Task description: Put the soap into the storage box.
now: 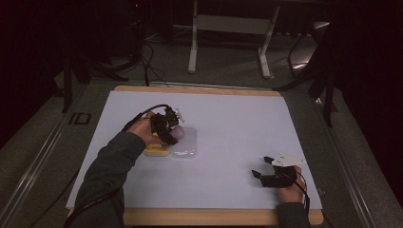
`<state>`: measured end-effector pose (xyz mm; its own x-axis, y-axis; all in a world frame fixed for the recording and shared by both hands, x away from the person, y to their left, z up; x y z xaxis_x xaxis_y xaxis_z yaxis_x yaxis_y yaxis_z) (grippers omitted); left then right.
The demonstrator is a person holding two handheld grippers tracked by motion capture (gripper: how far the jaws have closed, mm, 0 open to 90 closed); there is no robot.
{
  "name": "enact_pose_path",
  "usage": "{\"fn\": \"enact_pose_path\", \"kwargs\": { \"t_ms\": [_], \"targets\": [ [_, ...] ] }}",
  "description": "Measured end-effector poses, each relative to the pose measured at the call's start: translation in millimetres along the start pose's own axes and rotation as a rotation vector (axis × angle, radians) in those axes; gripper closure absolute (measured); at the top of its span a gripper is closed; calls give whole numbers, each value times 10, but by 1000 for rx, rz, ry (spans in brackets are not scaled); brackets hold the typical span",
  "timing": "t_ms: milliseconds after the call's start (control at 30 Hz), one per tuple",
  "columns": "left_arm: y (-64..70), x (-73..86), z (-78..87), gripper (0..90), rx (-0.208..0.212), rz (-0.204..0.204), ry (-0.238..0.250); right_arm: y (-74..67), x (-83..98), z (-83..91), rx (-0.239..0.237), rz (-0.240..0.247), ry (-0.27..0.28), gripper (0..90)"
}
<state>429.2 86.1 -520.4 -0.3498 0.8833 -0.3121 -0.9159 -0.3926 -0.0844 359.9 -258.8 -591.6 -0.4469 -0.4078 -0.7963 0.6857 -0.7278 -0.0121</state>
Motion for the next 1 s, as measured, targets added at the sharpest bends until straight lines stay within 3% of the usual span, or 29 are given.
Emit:
{"fn": "enact_pose_path", "kwargs": {
  "t_ms": [633, 1000],
  "targets": [
    [-111, 188, -40, 499, 5, 69, -21, -3, 6, -8, 8, 12, -11, 223],
    [-220, 333, -128, 498, 8, 152, -49, -2, 6, -8, 8, 12, -10, 223]
  ]
}}
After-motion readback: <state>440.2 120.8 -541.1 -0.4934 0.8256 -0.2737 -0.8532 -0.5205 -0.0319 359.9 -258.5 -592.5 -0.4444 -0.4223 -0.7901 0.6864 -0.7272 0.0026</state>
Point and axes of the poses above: each handheld gripper's, and its own axes: z roughly backward along the jaws, x roughly out of its underside, y roughly to its right, the point moved 9 cm from there along -z, roughly forward along the jaws, and after that the axes turned 4 degrees about -z, right-handed, at the moved point
